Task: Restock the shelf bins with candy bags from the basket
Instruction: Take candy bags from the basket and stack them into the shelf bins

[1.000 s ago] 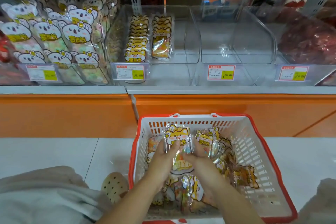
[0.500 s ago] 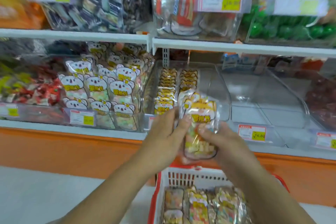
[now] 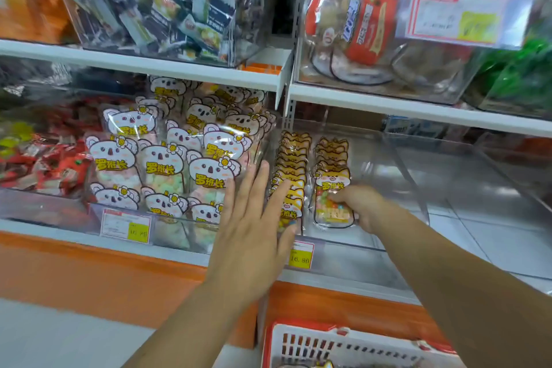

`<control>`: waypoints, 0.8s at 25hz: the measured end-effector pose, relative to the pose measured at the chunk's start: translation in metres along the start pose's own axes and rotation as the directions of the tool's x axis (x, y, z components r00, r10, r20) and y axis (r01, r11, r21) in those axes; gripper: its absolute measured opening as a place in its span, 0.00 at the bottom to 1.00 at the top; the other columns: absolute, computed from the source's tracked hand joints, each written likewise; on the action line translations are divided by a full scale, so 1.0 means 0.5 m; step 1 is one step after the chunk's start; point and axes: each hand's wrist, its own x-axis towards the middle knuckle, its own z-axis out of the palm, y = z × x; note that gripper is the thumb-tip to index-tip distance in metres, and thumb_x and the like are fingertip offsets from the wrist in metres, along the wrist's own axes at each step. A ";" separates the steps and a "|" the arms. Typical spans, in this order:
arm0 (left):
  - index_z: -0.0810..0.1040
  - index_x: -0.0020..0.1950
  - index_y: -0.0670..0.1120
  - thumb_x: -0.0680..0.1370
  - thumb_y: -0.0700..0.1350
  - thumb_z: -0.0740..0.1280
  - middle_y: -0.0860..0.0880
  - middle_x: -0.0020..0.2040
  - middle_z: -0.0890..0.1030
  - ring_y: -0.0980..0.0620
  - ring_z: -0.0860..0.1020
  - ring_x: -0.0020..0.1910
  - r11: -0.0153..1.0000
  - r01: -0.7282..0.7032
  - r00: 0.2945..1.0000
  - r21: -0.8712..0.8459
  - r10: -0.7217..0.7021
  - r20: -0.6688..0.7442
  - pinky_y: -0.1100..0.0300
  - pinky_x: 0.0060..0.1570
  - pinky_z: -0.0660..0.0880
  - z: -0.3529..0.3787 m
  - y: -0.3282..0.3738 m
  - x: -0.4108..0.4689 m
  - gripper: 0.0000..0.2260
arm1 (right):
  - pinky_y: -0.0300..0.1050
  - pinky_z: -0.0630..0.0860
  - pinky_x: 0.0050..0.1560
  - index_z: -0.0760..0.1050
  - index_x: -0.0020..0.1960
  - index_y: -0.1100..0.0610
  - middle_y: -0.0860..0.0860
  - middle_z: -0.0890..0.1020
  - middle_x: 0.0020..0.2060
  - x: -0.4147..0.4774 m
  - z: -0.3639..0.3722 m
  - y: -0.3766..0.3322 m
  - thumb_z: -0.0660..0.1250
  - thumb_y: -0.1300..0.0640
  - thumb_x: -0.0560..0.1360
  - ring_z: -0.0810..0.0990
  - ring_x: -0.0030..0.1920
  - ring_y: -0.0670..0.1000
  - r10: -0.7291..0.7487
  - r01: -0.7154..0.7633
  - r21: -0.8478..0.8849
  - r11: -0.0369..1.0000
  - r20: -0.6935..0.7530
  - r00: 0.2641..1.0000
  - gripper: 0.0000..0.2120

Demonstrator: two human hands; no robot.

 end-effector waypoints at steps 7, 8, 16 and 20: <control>0.66 0.75 0.50 0.81 0.58 0.51 0.44 0.80 0.53 0.47 0.47 0.79 0.999 -0.007 1.000 0.045 0.006 0.026 0.43 0.75 0.41 0.007 0.000 0.000 0.25 | 0.46 0.75 0.32 0.51 0.76 0.56 0.59 0.71 0.68 -0.012 0.023 -0.017 0.68 0.74 0.70 0.77 0.52 0.58 0.037 -0.039 -0.028 0.999 -0.060 0.998 0.42; 0.66 0.75 0.50 0.81 0.59 0.51 0.45 0.80 0.53 0.47 0.46 0.79 0.999 -0.006 1.000 0.038 0.005 0.024 0.43 0.75 0.41 0.006 0.000 -0.001 0.25 | 0.45 0.72 0.32 0.54 0.73 0.58 0.59 0.73 0.65 -0.024 0.024 -0.016 0.71 0.71 0.70 0.76 0.52 0.57 0.049 -0.056 -0.089 0.994 -0.070 0.996 0.39; 0.66 0.75 0.51 0.81 0.60 0.49 0.45 0.80 0.53 0.49 0.46 0.79 1.000 -0.009 1.000 0.025 0.008 0.029 0.45 0.76 0.41 -0.004 -0.005 -0.012 0.26 | 0.48 0.72 0.61 0.52 0.67 0.60 0.59 0.65 0.67 -0.072 0.009 -0.028 0.80 0.48 0.64 0.70 0.67 0.58 0.075 -0.166 -0.675 0.719 -0.162 0.984 0.46; 0.67 0.75 0.51 0.81 0.61 0.48 0.45 0.80 0.53 0.49 0.46 0.79 1.000 -0.002 1.000 0.023 0.001 0.028 0.44 0.76 0.41 -0.003 -0.004 -0.010 0.26 | 0.49 0.77 0.56 0.59 0.65 0.63 0.58 0.73 0.58 -0.086 -0.004 -0.027 0.75 0.45 0.69 0.77 0.57 0.56 0.115 -0.113 -0.766 0.632 -0.052 0.992 0.38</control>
